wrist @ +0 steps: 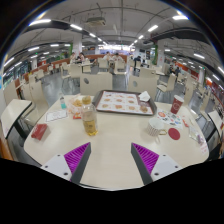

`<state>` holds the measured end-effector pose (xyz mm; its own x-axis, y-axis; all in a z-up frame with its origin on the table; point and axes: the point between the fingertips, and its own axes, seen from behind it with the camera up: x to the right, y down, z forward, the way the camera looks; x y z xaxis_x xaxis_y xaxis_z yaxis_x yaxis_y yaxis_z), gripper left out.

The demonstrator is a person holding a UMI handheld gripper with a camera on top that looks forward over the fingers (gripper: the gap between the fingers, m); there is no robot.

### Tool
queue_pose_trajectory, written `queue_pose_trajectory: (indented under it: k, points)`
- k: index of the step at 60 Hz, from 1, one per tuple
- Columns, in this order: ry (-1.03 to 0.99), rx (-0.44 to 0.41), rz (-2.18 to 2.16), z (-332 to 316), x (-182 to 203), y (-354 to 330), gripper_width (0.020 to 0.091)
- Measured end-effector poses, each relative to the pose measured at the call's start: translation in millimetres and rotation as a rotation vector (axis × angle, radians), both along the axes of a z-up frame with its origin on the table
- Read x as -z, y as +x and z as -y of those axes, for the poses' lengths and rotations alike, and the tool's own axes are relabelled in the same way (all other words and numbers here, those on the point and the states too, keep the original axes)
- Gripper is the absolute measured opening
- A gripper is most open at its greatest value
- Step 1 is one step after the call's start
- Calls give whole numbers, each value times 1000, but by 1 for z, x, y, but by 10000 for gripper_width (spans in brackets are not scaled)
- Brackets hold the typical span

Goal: Pour water

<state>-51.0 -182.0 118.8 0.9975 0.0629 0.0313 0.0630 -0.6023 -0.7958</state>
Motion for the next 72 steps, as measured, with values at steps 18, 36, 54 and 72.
queue_pose_trajectory:
  k: [18, 36, 54, 72]
  points:
    - [183, -17, -48, -125, 23, -89, 848]
    - [194, 24, -26, -188, 72, -99, 580]
    - [233, 14, -32, -193, 62, -94, 373]
    - [278, 40, -448, -196, -45, -71, 371]
